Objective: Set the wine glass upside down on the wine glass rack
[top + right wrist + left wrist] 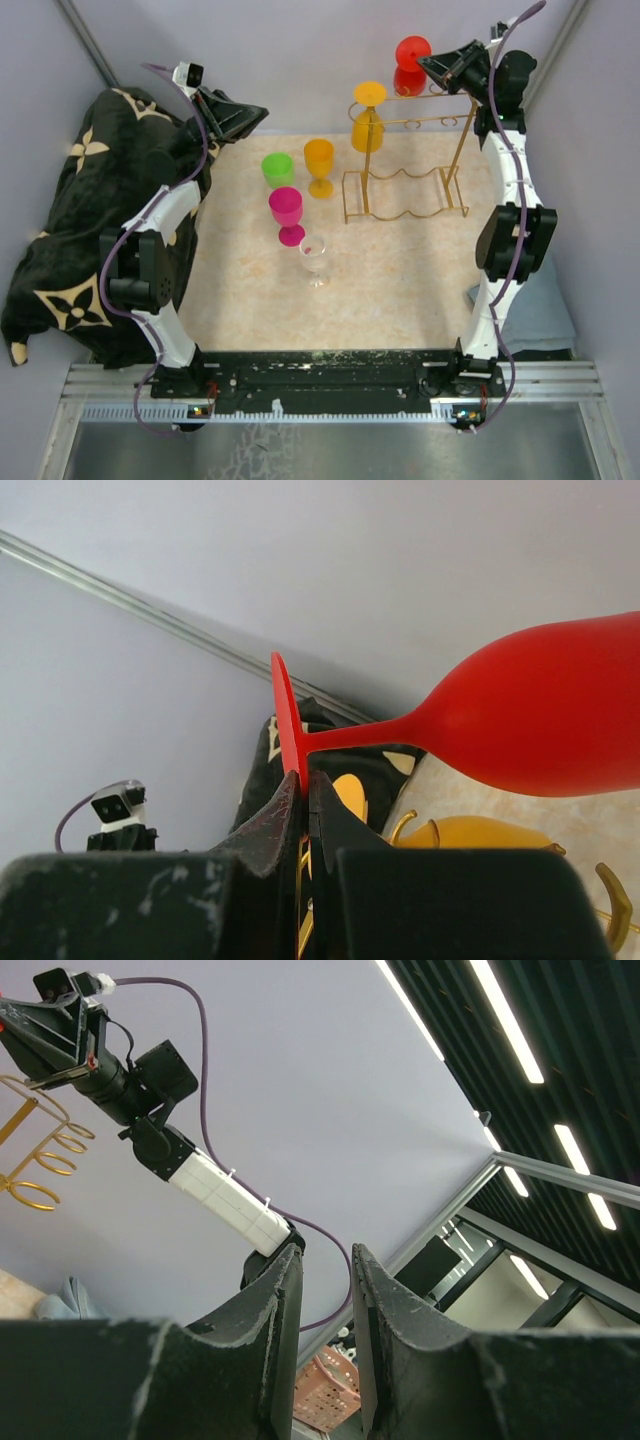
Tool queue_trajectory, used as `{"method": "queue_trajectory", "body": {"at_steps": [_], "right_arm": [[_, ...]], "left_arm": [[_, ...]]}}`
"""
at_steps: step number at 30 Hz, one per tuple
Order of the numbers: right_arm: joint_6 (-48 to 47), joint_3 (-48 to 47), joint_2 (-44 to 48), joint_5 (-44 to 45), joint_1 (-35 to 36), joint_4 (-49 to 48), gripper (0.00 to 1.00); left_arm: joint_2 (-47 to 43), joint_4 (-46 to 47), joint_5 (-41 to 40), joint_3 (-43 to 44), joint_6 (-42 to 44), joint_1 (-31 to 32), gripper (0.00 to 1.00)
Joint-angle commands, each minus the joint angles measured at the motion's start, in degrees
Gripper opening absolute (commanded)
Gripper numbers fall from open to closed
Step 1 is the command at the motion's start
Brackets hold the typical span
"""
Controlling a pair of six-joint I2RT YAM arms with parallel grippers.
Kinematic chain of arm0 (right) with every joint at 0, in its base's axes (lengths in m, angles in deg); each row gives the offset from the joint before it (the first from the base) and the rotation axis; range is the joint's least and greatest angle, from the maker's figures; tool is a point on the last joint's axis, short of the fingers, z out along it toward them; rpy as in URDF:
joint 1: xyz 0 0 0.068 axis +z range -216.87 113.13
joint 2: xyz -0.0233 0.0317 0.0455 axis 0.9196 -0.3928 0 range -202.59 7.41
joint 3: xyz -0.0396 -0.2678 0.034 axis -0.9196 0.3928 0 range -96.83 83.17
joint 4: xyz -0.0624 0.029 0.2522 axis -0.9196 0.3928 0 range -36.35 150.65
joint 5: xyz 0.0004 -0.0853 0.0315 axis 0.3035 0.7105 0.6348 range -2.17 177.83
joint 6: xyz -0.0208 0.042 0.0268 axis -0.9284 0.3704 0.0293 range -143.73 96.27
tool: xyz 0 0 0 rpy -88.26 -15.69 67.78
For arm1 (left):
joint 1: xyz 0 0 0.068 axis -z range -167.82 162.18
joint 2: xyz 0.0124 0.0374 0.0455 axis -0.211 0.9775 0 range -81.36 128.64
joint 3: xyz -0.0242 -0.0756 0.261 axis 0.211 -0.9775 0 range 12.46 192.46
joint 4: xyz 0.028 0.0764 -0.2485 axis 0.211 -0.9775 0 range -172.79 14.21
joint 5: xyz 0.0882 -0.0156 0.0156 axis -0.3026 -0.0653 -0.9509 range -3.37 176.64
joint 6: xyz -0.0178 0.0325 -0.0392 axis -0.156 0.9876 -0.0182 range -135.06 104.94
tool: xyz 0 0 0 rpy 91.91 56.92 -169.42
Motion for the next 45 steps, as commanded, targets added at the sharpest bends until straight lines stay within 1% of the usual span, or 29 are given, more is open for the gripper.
{"method": "queue_trajectory", "body": {"at_steps": [1,8,17,24,45], "right_arm": [[-1.6,-3.5,0.1,0.1,1.0,0.8,0.00],[-3.2,-4.6,0.2,-0.5,2.1,5.5,0.00],[-4.8,-3.6,1.8,-0.5,2.4,10.2,0.00],[-5.2,-1.3,3.7,-0.3,2.5,11.4,0.00],[-8.1,-0.5,5.8,0.0,2.5,17.7,0.00]], "left_arm": [[-0.8,3.9,0.4,-0.4,0.2,-0.2,0.32],[-1.0,3.9,0.4,-1.1,0.3,-0.2,0.32],[-1.2,4.1,0.3,-1.5,0.4,-0.2,0.33],[-1.5,4.1,0.3,-1.9,0.4,-0.2,0.32],[-1.8,4.2,0.0,-3.2,0.4,-0.2,0.32]]}}
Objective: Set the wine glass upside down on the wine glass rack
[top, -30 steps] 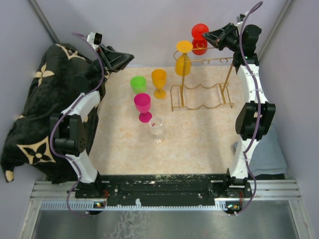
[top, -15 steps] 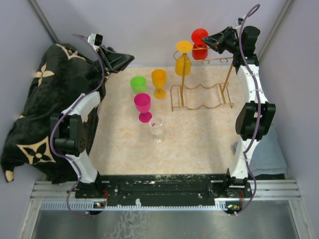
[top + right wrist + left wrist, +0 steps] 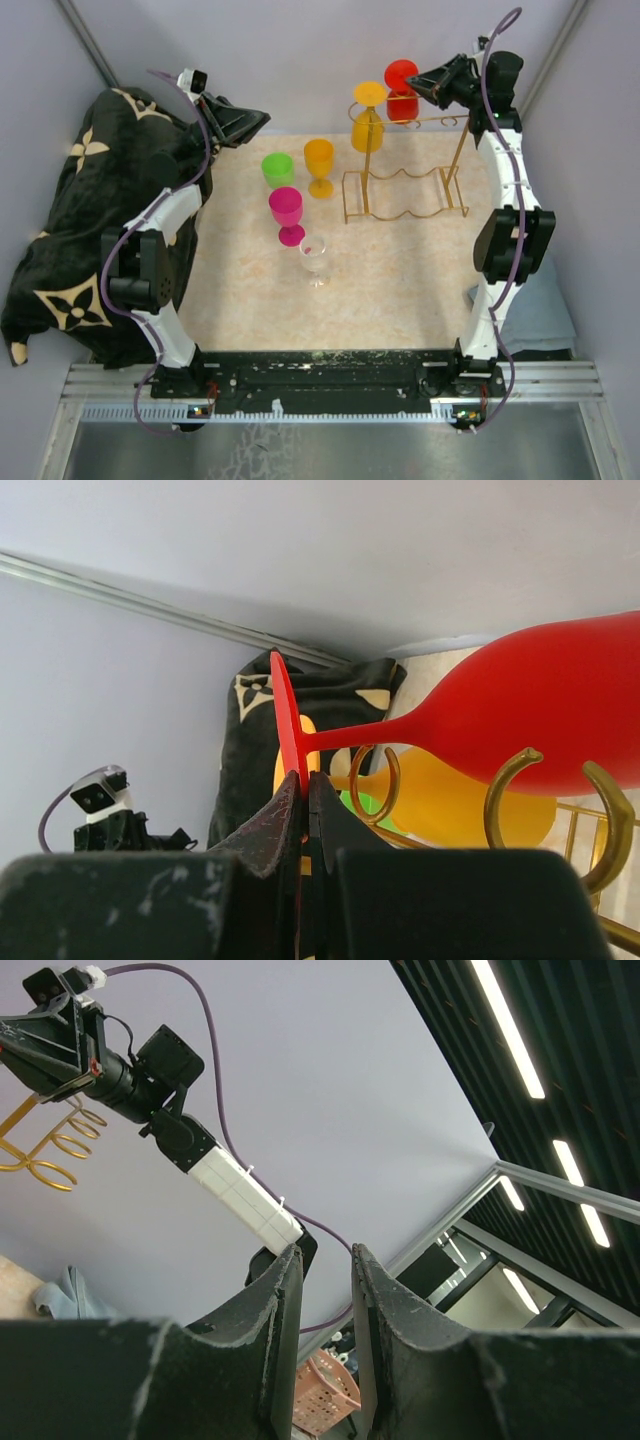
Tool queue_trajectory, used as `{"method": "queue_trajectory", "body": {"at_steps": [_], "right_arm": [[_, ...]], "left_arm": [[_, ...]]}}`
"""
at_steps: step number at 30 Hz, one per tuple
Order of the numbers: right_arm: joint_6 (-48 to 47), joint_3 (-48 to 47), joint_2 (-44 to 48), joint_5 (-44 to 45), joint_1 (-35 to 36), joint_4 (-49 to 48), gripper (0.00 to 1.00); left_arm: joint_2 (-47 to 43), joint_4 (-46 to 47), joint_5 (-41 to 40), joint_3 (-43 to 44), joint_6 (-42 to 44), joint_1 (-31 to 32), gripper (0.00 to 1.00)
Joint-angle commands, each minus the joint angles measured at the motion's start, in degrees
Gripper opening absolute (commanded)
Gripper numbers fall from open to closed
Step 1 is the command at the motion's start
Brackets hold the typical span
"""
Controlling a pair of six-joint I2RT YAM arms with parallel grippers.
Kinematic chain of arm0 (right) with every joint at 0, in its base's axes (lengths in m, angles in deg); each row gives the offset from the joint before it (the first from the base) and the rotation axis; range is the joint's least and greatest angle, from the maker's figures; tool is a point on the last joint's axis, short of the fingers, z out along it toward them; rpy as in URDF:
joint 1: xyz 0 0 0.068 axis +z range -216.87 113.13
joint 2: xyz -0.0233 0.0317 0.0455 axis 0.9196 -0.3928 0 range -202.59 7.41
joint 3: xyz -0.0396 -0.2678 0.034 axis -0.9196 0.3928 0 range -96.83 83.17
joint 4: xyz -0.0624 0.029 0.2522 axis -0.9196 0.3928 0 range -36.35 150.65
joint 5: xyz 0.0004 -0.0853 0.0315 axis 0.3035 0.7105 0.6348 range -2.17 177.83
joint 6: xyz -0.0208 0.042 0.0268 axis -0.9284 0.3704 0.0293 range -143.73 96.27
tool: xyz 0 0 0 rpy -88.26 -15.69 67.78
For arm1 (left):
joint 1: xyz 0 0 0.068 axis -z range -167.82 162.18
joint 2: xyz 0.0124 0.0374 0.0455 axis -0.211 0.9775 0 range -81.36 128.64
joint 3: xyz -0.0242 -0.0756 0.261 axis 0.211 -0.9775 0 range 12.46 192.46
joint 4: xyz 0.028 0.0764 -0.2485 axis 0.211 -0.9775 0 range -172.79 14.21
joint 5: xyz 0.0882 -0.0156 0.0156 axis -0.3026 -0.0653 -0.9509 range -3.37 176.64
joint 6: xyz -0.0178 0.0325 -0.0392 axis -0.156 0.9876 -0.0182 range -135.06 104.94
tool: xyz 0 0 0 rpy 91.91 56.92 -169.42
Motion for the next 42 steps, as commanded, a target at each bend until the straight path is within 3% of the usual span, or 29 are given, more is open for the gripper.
{"method": "queue_trajectory", "body": {"at_steps": [1,31,35,42], "right_arm": [[-1.5,0.3,4.7,-0.1,0.4,-0.6,0.00],[-2.2,7.4,8.4,-0.2,0.0,-2.1,0.00],[-2.4,8.8,9.3,-0.1,-0.4,-2.2,0.17],[-2.5,10.6,10.6,0.0,-1.0,-3.0,0.23]], "left_arm": [[-1.8,4.2,0.0,-0.4,0.4,-0.2,0.32],[-2.0,4.1,-0.2,-0.3,0.3,-0.1,0.33],[-2.1,4.3,-0.2,-0.6,0.2,-0.2,0.33],[-2.2,4.5,-0.4,-0.9,0.2,-0.1,0.33]]}}
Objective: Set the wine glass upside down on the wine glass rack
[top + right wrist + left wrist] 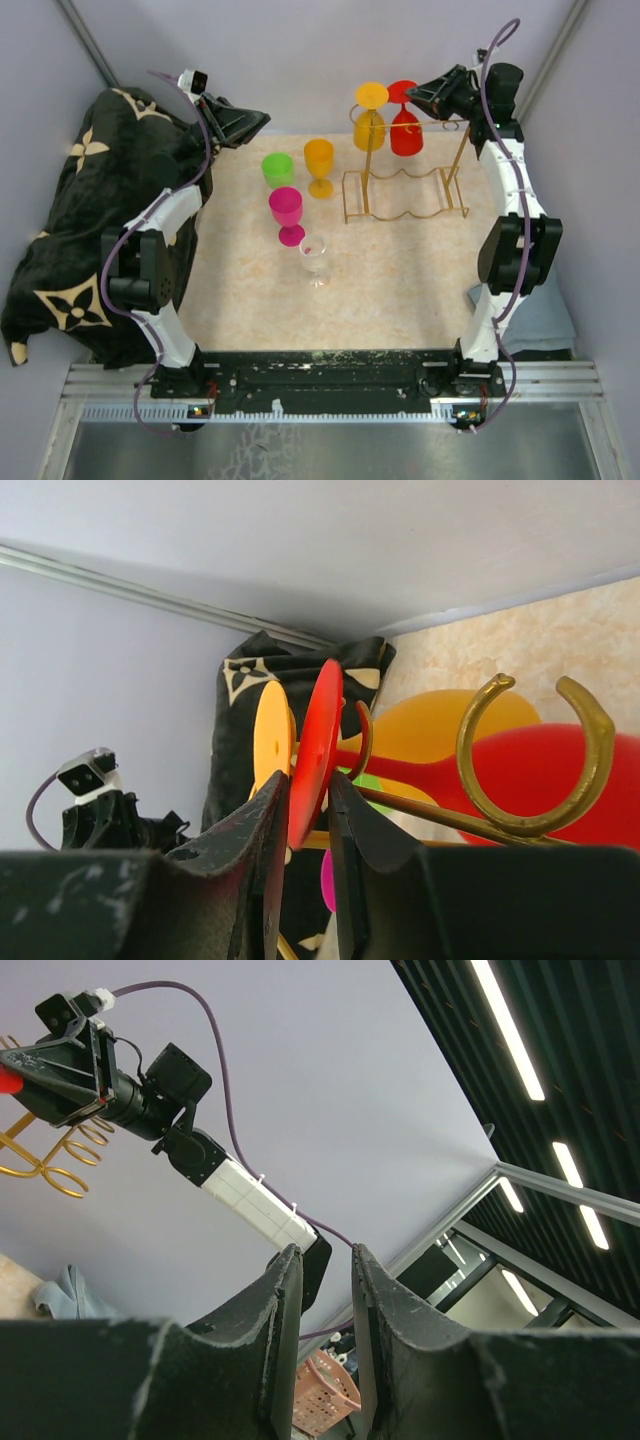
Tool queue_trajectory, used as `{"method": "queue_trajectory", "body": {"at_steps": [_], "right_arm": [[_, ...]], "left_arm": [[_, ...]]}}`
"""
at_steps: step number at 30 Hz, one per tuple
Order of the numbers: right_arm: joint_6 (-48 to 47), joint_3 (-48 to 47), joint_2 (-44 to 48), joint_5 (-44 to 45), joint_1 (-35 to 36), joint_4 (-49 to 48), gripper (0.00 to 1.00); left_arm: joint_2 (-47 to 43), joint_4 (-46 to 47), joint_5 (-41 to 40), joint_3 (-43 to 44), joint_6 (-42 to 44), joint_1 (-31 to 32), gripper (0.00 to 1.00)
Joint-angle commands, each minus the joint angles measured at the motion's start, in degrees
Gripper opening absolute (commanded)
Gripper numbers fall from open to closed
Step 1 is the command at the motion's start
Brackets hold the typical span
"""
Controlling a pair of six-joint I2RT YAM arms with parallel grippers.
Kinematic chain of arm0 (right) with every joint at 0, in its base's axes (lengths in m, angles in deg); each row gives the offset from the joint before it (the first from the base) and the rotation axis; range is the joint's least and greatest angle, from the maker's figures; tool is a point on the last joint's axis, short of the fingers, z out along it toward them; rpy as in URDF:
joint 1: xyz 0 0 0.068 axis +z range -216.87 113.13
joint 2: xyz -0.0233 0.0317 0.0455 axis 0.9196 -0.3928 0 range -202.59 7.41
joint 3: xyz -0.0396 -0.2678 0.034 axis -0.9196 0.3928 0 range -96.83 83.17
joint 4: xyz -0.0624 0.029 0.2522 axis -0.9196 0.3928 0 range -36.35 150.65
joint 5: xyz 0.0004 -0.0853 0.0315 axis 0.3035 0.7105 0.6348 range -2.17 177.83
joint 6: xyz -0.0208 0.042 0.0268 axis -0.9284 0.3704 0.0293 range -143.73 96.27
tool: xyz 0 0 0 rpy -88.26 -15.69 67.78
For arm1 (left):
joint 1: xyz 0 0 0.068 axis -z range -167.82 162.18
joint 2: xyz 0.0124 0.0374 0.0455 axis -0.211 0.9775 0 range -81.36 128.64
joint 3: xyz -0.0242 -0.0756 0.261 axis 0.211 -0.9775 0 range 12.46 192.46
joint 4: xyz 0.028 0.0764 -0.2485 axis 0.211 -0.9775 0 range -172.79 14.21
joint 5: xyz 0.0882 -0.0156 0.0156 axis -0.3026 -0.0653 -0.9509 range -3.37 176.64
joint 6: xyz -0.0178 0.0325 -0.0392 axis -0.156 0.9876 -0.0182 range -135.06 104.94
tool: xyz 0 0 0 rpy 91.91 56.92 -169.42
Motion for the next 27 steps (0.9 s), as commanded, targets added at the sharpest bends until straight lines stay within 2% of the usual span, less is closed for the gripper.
{"method": "queue_trajectory", "body": {"at_steps": [1,7,13,27], "right_arm": [[-0.6,0.5,4.6,0.0,-0.6,-2.2,0.24],[-1.0,0.3,5.3,0.7,-1.1,-1.4,0.27],[-3.9,-2.6,4.9,1.8,-1.1,3.4,0.31],[-8.6,-5.1,5.3,3.9,-1.2,10.1,0.34]], "left_arm": [[-2.3,4.4,-0.3,-0.6,0.2,-0.1,0.33],[-2.6,4.5,-0.4,-0.9,0.2,-0.1,0.33],[-2.7,4.7,-0.4,-1.1,0.1,-0.1,0.33],[-2.8,5.0,-0.7,-1.6,-0.2,-0.1,0.33]]}}
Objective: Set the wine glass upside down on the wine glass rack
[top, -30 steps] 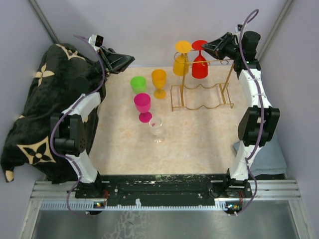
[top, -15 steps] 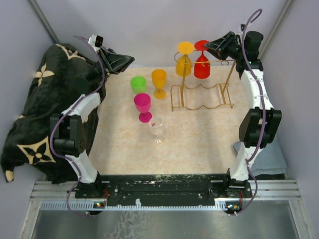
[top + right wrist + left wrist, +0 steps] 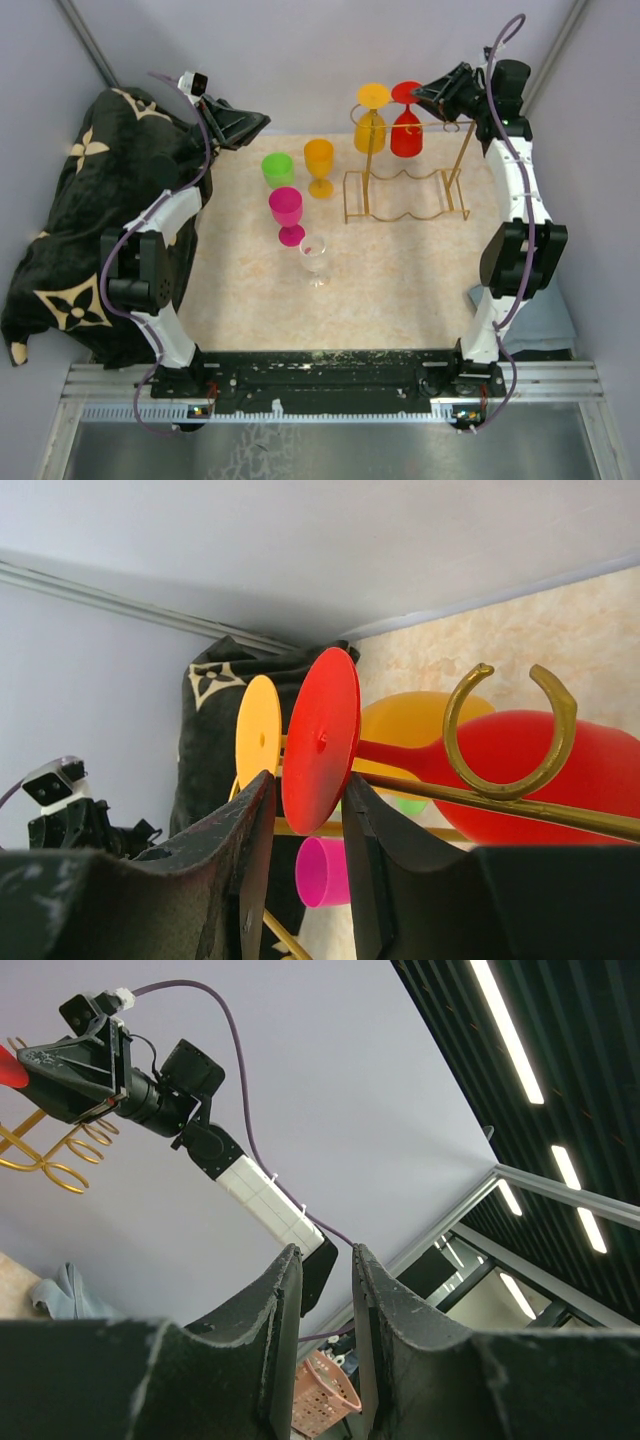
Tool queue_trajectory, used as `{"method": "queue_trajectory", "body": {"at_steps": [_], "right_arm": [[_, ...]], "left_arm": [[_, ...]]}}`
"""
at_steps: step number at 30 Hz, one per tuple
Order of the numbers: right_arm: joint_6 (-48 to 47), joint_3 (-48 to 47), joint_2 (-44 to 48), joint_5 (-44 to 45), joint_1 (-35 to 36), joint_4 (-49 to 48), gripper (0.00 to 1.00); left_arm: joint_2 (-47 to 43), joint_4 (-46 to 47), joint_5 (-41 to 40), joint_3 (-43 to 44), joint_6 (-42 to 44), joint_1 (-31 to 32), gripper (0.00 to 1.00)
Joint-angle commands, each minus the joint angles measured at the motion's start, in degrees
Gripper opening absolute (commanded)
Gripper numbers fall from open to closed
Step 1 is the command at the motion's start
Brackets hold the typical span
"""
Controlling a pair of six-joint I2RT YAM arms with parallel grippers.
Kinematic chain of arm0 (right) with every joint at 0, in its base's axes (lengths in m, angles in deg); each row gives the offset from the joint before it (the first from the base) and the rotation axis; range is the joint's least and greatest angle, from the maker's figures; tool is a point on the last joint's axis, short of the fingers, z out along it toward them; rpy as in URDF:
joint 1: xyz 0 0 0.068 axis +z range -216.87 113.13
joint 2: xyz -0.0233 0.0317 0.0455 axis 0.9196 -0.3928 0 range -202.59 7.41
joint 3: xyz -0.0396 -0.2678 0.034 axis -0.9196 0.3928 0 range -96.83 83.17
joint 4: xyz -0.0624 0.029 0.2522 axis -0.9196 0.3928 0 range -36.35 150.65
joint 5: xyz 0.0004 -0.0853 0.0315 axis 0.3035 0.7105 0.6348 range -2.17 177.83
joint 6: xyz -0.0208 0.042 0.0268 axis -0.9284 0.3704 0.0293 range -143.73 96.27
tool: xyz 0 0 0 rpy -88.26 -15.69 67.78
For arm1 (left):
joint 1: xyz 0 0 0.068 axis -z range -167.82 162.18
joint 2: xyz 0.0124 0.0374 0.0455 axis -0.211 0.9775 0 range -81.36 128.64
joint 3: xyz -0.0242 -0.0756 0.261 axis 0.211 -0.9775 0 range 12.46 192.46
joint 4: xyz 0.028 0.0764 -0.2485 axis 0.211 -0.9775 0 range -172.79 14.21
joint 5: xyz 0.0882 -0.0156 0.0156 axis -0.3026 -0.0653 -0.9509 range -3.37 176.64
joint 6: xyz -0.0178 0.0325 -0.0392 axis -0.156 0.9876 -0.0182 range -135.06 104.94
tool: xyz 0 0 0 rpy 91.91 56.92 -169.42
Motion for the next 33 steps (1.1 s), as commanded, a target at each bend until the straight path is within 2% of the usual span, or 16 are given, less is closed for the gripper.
{"method": "queue_trajectory", "body": {"at_steps": [1,25,33], "right_arm": [[-2.6,-3.5,3.3,1.2,-0.4,2.4,0.34],[-3.5,-10.2,2.0,1.9,-0.5,9.1,0.34],[-4.7,-9.4,2.7,2.4,-0.6,10.2,0.34]], "left_arm": [[-2.2,5.0,-0.7,-0.3,-0.1,-0.1,0.33],[-1.8,4.7,-0.5,0.3,-0.3,-0.1,0.33],[-1.8,4.9,-0.5,0.0,-0.2,-0.1,0.33]]}}
